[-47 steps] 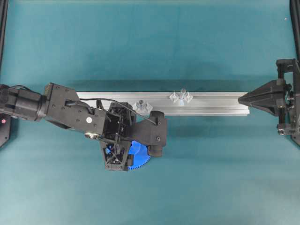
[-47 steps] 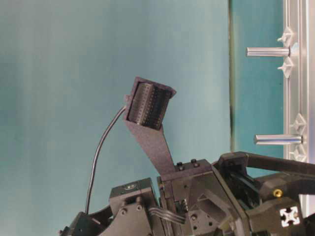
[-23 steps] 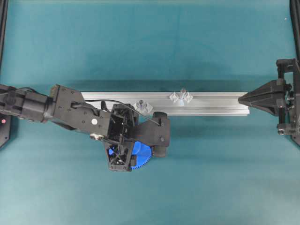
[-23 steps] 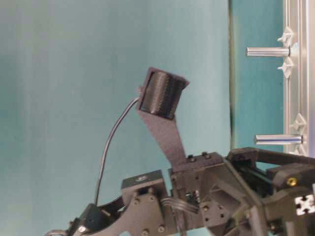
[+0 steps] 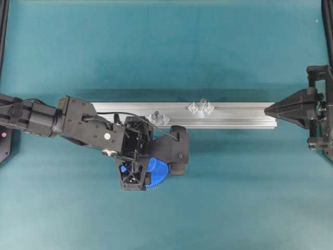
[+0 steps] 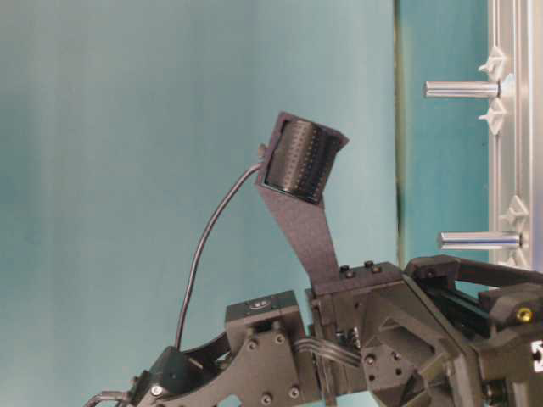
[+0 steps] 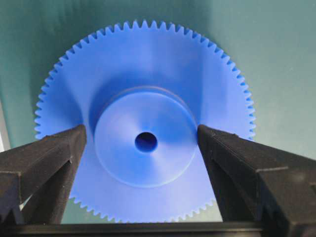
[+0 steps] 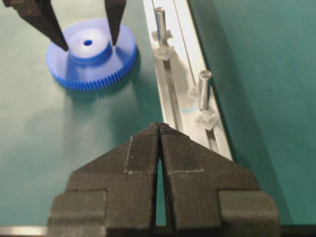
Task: Find the location of the shaft and insert the large gear.
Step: 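Close the left gripper on the blue gear's hub, then lift the blue gear and turn it upright with the left gripper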
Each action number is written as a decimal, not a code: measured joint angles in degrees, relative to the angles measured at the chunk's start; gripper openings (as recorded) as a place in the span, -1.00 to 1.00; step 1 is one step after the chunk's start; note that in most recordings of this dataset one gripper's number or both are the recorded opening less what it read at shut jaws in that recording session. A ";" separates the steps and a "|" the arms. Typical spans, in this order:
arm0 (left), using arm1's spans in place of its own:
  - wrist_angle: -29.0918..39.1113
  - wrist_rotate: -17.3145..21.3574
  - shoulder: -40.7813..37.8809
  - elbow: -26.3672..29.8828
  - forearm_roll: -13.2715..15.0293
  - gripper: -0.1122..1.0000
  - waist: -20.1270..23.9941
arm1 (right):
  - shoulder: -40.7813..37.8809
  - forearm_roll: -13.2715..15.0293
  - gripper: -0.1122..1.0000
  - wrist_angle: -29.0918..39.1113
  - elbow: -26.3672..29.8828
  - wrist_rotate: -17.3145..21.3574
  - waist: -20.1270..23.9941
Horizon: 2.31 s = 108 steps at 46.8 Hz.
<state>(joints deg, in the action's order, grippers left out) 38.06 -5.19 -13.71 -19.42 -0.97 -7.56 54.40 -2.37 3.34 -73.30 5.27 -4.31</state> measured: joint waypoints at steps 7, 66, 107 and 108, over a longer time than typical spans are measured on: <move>0.09 0.00 -0.53 0.00 0.00 0.88 0.00 | 0.00 0.00 -0.78 0.09 0.00 0.00 0.00; 0.09 -1.05 -0.97 0.00 -0.09 0.48 -0.26 | 0.00 0.00 -0.78 0.09 -0.35 0.09 0.00; 0.97 0.62 -0.09 0.18 -0.09 0.48 -0.18 | 0.00 0.00 -0.78 0.00 -0.53 0.18 -0.09; 1.32 0.70 0.00 0.35 -0.09 0.48 -0.18 | 0.00 0.00 -0.78 0.00 -0.53 0.09 -0.09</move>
<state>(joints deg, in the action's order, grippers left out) 39.38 -4.48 -13.71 -19.07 -1.05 -7.73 54.40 -2.37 3.34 -73.83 5.36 -4.39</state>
